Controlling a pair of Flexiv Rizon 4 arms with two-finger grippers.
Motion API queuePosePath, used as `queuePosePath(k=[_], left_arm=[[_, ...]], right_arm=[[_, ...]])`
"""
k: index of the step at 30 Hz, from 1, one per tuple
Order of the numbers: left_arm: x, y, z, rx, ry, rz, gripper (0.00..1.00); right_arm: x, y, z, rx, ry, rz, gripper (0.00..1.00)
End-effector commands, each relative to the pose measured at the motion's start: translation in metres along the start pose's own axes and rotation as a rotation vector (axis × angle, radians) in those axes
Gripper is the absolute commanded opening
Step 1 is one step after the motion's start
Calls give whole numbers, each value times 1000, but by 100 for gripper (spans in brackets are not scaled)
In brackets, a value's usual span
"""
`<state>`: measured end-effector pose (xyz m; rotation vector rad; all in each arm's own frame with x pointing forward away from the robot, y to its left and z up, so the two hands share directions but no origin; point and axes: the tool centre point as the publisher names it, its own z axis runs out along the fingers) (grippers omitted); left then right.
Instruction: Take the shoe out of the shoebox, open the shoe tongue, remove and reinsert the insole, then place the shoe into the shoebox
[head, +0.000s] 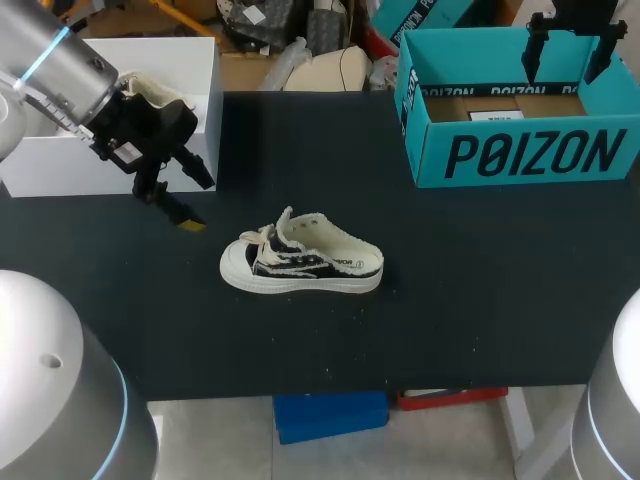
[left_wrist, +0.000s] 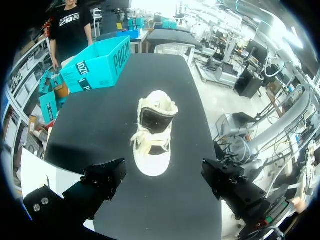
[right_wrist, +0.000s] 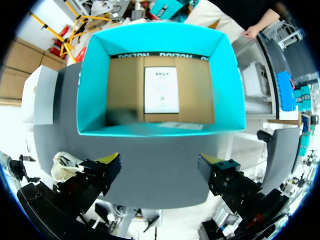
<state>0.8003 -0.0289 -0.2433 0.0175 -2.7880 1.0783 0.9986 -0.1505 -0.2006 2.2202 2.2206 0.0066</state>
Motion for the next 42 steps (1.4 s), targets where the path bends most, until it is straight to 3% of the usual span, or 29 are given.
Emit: queuePosePath(k=[1, 3, 5, 10, 13, 26, 29, 34, 40, 42], left_arm=[[0, 1, 1, 0, -3, 1, 100], [0, 1, 1, 0, -3, 1, 100], [0, 1, 1, 0, -3, 1, 100], [0, 1, 1, 0, -3, 1, 100], [0, 1, 1, 0, -3, 1, 100], [0, 1, 1, 0, -3, 1, 100], [0, 1, 1, 0, -3, 1, 100], [0, 1, 1, 0, -3, 1, 100], [0, 1, 1, 0, -3, 1, 100], [0, 1, 1, 0, -3, 1, 100]], right_arm=[[0, 1, 0, 2, -1, 0, 100], [0, 1, 0, 2, -1, 0, 100], [22, -11, 0, -3, -6, -97, 100], [85, -48, -7, -119, 45, -516, 100], [121, -85, 0, -156, 64, -765, 100], [121, -85, 0, -156, 64, -765, 100], [136, -89, -9, -130, 51, -978, 100], [174, -129, 1, -215, 61, -1195, 100], [203, -169, 22, -309, 38, -1204, 100], [203, -169, 22, -309, 38, -1204, 100]])
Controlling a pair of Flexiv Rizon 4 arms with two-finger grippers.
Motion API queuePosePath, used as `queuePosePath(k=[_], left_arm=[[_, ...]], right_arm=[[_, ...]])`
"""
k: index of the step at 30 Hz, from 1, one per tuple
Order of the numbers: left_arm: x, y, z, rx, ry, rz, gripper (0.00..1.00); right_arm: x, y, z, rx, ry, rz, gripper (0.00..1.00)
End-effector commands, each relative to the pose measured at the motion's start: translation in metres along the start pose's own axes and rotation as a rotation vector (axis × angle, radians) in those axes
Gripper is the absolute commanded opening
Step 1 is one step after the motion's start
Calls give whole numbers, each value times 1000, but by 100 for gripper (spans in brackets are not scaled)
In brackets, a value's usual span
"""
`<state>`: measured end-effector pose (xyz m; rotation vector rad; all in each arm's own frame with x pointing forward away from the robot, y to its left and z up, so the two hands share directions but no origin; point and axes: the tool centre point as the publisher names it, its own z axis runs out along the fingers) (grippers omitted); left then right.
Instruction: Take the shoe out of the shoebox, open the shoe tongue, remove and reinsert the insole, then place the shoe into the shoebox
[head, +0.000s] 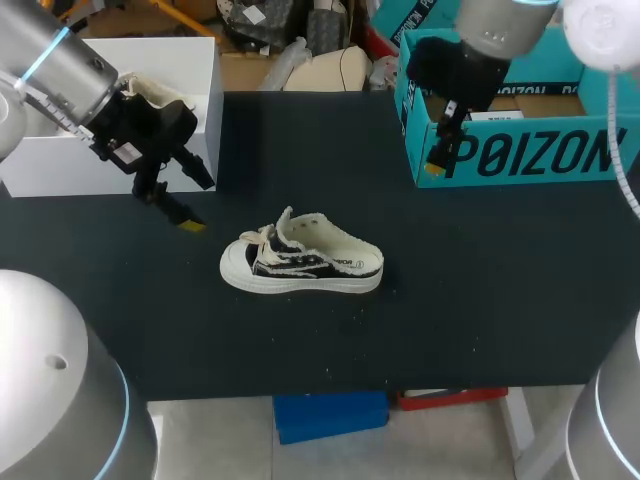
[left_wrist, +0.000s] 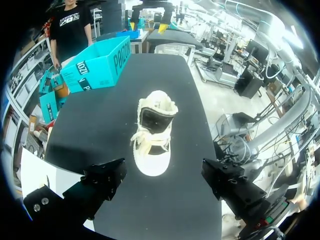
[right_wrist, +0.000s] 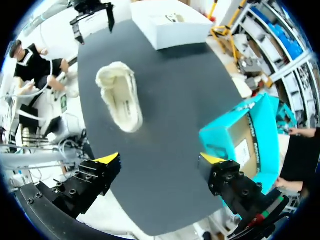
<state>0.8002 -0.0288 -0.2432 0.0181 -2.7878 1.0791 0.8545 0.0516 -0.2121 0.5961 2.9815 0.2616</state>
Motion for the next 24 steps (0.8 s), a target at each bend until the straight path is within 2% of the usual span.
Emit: queuePosePath(k=[1, 14, 17, 20, 22, 24], left_arm=[[0, 1, 1, 0, -3, 2, 100], [0, 1, 1, 0, -3, 2, 100], [0, 1, 1, 0, -3, 2, 100], [0, 1, 1, 0, -3, 2, 100], [0, 1, 1, 0, -3, 2, 100], [0, 1, 1, 0, -3, 2, 100]], right_arm=[[24, -10, 8, -80, -76, -42, 100], [24, -10, 8, -80, -76, -42, 100], [36, -3, 19, -220, -44, -91, 100], [50, -1, 33, -257, 26, -99, 100], [59, 1, 41, -320, 41, -95, 100], [67, 4, 48, -347, 57, -106, 100]])
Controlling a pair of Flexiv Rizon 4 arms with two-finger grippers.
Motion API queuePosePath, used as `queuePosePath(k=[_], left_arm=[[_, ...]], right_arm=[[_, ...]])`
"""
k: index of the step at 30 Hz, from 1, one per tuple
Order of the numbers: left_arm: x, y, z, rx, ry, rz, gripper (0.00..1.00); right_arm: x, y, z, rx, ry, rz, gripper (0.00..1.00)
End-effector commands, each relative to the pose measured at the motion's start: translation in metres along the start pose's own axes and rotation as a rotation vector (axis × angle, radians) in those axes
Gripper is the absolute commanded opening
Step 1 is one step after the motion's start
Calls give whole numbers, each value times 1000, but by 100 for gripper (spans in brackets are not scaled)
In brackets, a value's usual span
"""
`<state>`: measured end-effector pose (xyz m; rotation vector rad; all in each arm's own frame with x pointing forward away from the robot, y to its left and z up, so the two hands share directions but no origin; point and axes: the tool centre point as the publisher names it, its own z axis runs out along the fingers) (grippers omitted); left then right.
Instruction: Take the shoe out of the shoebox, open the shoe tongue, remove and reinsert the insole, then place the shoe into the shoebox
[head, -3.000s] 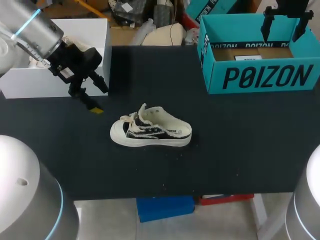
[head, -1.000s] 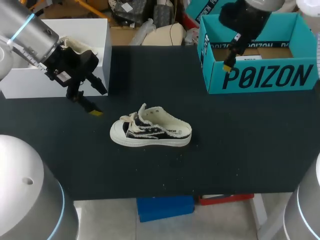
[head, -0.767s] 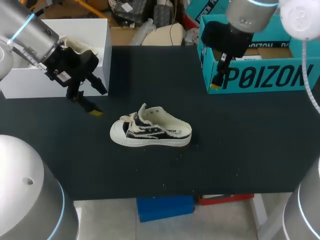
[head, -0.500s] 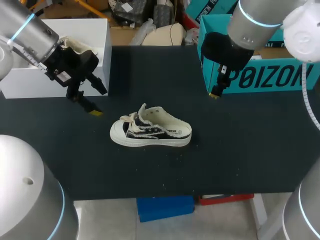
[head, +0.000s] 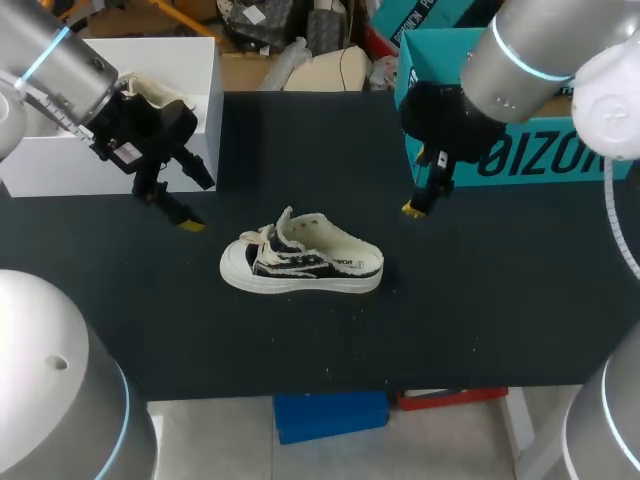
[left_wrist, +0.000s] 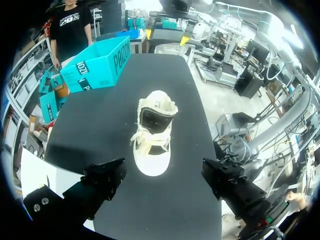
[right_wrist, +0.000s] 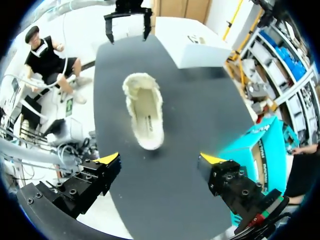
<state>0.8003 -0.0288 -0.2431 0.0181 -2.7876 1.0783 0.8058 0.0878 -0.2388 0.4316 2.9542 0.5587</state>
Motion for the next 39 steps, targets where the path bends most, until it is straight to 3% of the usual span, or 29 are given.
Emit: queuePosePath(k=[1, 4, 6, 20, 28, 39], left_arm=[[0, 1, 1, 0, -3, 2, 100], [0, 1, 1, 0, -3, 2, 100], [0, 1, 1, 0, -3, 2, 100], [0, 1, 1, 0, -3, 2, 100], [0, 1, 1, 0, -3, 2, 100], [0, 1, 1, 0, -3, 2, 100]], right_arm=[[10, -8, 25, -188, 29, -21, 100], [16, -3, 35, -324, 93, -65, 100], [20, 0, 38, -366, 101, -75, 100], [18, 1, 40, -367, 103, -84, 100], [1, -6, 68, -378, 74, -133, 100], [1, -11, 120, -536, 118, -153, 100]])
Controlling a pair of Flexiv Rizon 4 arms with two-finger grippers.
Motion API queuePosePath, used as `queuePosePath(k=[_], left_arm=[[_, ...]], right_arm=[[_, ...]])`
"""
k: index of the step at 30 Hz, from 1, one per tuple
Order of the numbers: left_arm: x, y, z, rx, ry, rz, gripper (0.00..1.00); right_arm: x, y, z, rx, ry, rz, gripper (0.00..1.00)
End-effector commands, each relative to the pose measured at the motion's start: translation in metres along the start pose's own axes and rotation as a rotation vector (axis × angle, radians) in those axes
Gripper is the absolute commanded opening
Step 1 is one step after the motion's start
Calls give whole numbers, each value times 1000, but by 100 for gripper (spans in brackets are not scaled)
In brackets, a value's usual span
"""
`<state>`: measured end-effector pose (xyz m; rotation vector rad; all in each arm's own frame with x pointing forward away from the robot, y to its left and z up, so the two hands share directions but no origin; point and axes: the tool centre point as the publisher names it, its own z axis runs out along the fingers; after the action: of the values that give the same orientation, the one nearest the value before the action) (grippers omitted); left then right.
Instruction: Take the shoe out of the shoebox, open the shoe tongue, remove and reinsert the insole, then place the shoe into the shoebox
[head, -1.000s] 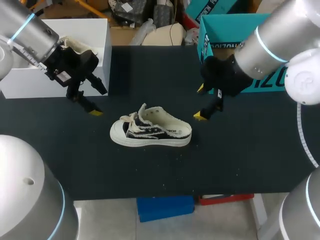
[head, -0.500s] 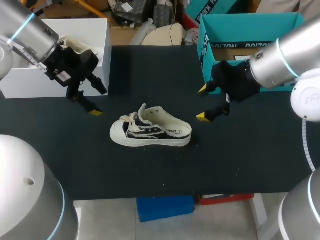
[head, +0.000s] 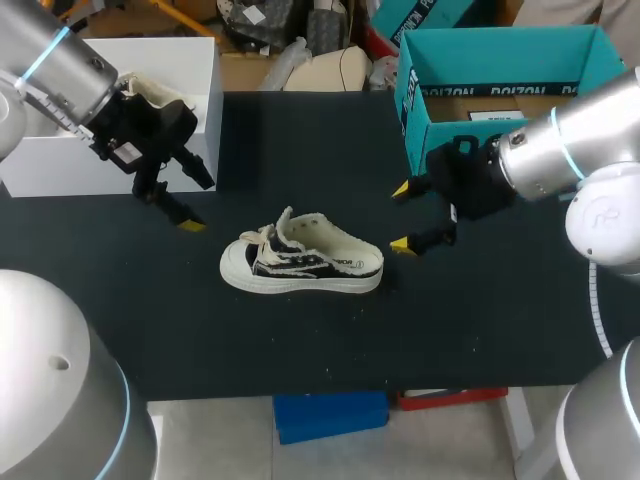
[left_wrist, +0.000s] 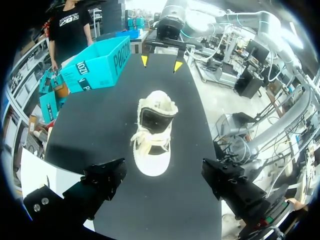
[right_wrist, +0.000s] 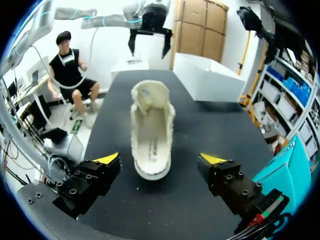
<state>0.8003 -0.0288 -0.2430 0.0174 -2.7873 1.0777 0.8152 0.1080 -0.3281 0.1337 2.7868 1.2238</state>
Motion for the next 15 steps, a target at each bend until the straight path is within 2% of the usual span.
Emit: queuePosePath(k=[1, 7, 15], left_arm=[[0, 1, 1, 1, -4, 2, 100], [0, 1, 1, 1, -4, 2, 100], [0, 1, 1, 1, -4, 2, 100]], right_arm=[[-3, -15, 31, -89, 16, -2, 100], [-2, -29, 53, -114, 28, 14, 100], [0, -33, 72, -155, 19, 25, 100]])
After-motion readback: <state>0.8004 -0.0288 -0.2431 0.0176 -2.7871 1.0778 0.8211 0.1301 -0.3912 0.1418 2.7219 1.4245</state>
